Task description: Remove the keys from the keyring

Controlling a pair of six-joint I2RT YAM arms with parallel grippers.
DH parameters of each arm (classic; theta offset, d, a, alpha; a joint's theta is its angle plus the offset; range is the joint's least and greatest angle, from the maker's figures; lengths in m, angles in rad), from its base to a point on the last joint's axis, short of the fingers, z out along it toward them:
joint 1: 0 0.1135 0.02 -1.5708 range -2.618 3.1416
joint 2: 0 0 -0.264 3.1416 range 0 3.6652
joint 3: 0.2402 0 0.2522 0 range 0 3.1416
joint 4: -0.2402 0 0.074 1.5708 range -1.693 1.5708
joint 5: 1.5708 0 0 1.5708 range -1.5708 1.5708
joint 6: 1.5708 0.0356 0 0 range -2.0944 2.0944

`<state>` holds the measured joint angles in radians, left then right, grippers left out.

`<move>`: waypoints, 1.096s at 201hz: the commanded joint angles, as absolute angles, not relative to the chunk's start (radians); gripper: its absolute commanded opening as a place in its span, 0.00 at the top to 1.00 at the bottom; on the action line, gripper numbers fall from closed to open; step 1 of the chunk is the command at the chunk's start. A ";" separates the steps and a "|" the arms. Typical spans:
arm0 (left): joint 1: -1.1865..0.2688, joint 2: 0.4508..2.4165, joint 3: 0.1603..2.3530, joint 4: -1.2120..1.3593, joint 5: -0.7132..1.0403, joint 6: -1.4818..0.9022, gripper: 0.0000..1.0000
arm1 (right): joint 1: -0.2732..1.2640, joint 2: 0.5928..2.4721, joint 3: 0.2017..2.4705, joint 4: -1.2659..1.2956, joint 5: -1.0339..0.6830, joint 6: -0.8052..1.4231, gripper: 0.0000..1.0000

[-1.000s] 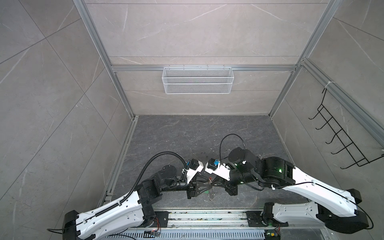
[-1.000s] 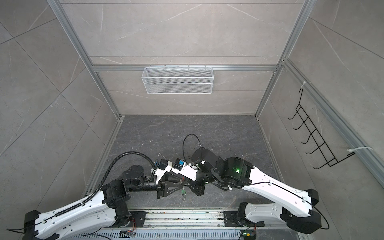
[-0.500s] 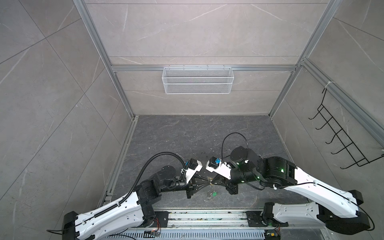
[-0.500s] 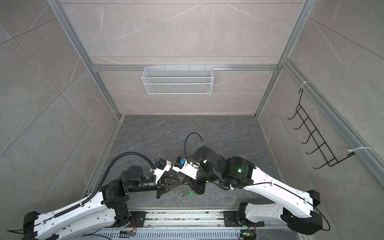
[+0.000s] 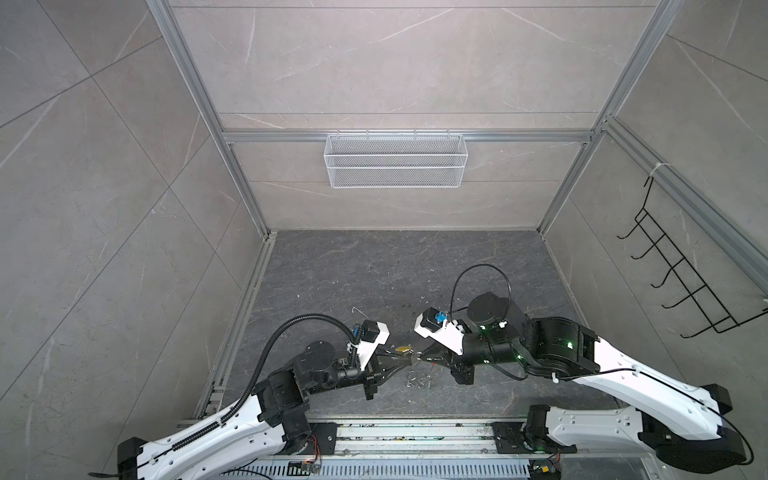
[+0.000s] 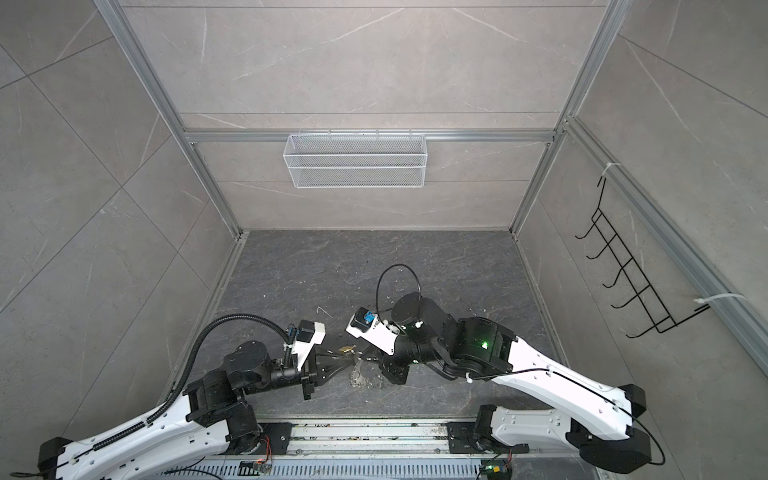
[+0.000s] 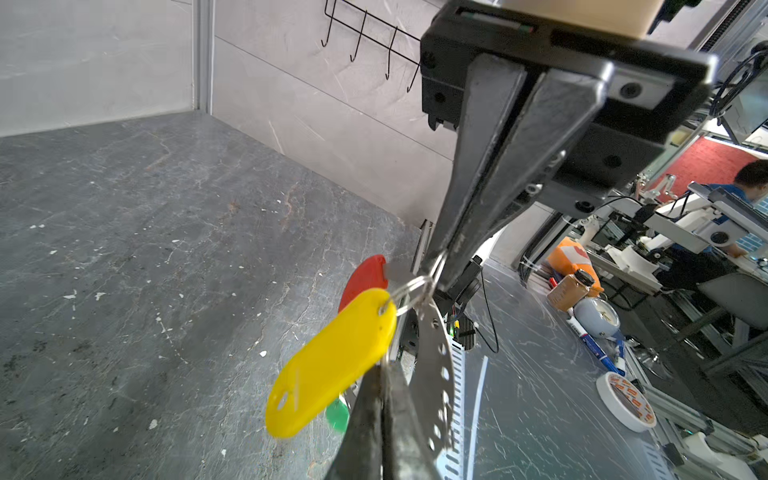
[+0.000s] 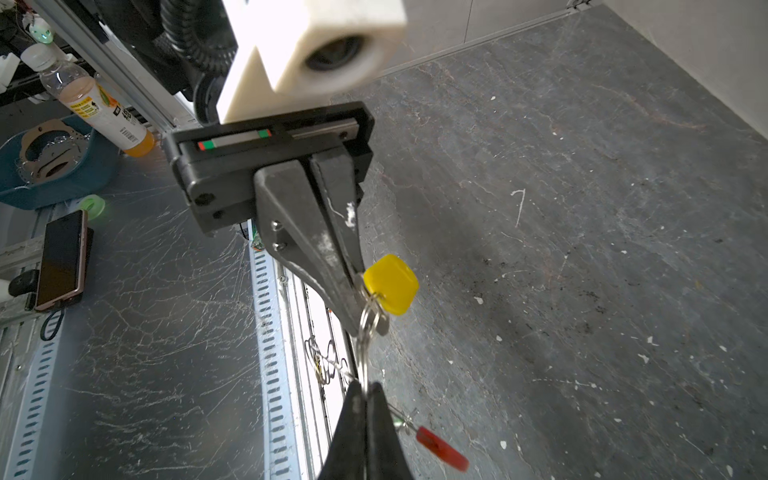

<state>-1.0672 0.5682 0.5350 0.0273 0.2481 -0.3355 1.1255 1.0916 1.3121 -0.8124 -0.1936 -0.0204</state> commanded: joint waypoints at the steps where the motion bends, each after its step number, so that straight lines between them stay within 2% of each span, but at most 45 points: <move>1: -1.057 0.531 0.536 0.016 0.132 -0.371 1.00 | 1.121 1.017 1.265 -0.785 -0.123 0.023 1.00; 55: -1.058 0.567 0.523 0.023 0.137 -0.419 1.00 | 1.121 0.930 1.125 -0.568 -0.107 0.092 1.00; 75: -1.058 0.571 0.538 -0.005 0.111 -0.422 1.00 | 1.121 0.940 1.129 -0.578 -0.124 0.077 1.00; 96: -1.058 0.553 0.560 -0.046 0.090 -0.406 0.76 | 1.121 0.948 1.151 -0.635 -0.151 0.049 1.00; 111: -1.058 0.542 0.577 -0.070 0.083 -0.382 0.67 | 1.121 0.953 1.170 -0.674 -0.185 0.027 1.00; 165: -1.058 0.508 0.625 -0.019 0.189 -0.287 0.54 | 1.118 0.962 1.198 -0.769 -0.318 -0.043 1.00; 188: -1.058 0.552 0.646 0.018 0.210 -0.271 0.52 | 1.118 0.974 1.206 -0.779 -0.347 -0.050 1.00; 220: -1.058 0.646 0.691 0.039 0.339 -0.239 0.51 | 1.117 0.988 1.220 -0.782 -0.399 -0.065 1.00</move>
